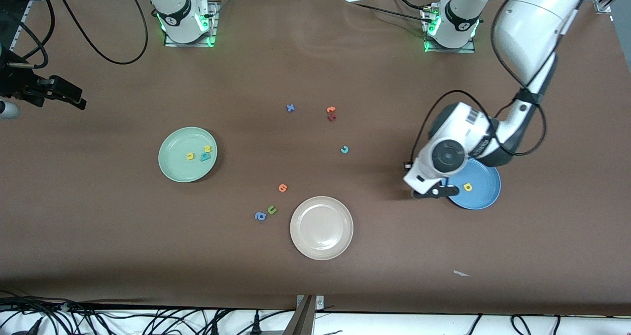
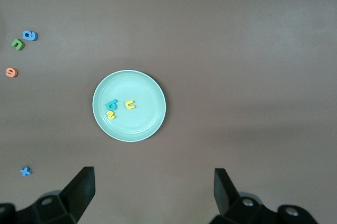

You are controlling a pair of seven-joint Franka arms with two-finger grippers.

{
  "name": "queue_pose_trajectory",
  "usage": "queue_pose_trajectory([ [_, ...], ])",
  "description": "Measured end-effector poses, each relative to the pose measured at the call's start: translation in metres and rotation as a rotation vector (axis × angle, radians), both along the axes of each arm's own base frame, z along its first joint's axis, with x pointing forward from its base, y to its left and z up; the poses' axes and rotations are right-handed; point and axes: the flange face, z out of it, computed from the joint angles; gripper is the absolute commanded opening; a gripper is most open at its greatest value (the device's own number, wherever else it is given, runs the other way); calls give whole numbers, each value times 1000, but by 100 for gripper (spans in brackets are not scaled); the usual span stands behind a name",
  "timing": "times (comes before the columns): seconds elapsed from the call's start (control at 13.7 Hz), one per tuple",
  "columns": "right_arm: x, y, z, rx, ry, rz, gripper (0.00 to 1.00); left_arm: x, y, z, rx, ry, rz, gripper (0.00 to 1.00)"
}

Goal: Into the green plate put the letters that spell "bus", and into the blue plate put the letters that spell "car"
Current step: 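Carry the teal letter to the blue plate with the left gripper and release, then move the left gripper back and grasp the teal c letter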

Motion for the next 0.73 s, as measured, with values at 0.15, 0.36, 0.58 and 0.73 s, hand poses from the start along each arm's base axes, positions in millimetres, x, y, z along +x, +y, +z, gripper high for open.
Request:
queue_pose_trajectory([
  [0.15, 0, 0, -1, 0, 3, -7, 100, 10, 44, -1, 16, 10, -73, 14],
  [0.36, 0, 4, -1, 0, -1, -6, 100, 19, 97, -4, 48, 23, -155, 100],
  [0.58, 1, 5, 0, 0, -10, -8, 100, 20, 112, -7, 33, 32, -140, 100],
  [0.73, 2, 2, 0, 0, -12, -14, 100, 19, 89, -4, -38, 18, -56, 100],
])
